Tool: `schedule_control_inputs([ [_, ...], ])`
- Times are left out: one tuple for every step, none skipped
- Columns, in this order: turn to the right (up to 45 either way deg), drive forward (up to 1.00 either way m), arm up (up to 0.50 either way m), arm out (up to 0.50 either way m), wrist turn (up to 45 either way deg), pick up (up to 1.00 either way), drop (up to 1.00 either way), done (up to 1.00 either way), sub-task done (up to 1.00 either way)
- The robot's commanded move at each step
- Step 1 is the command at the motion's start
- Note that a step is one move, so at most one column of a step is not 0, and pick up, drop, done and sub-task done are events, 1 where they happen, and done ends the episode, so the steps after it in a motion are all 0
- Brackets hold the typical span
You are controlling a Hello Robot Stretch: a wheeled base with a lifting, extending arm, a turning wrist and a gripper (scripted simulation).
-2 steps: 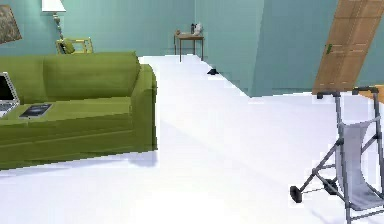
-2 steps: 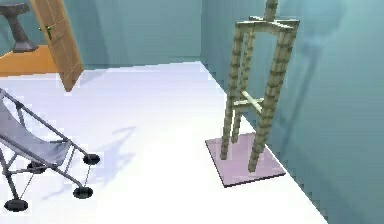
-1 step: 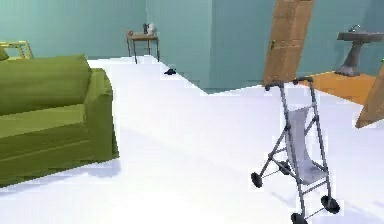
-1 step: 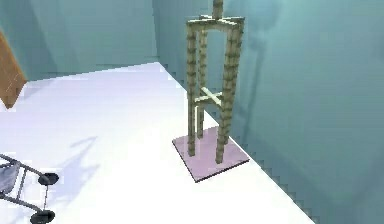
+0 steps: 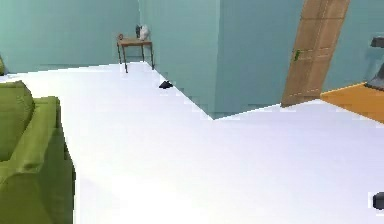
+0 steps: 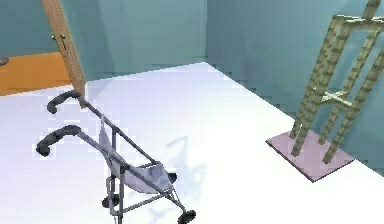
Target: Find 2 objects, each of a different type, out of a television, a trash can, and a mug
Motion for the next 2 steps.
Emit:
schedule_control_inputs([
  [0.0,0.4,0.0,0.0,0.0,0.0,0.0,0.0,0.0],
  [18.0,0.0,0.0,0.0,0.0,0.0,0.0,0.0,0.0],
])
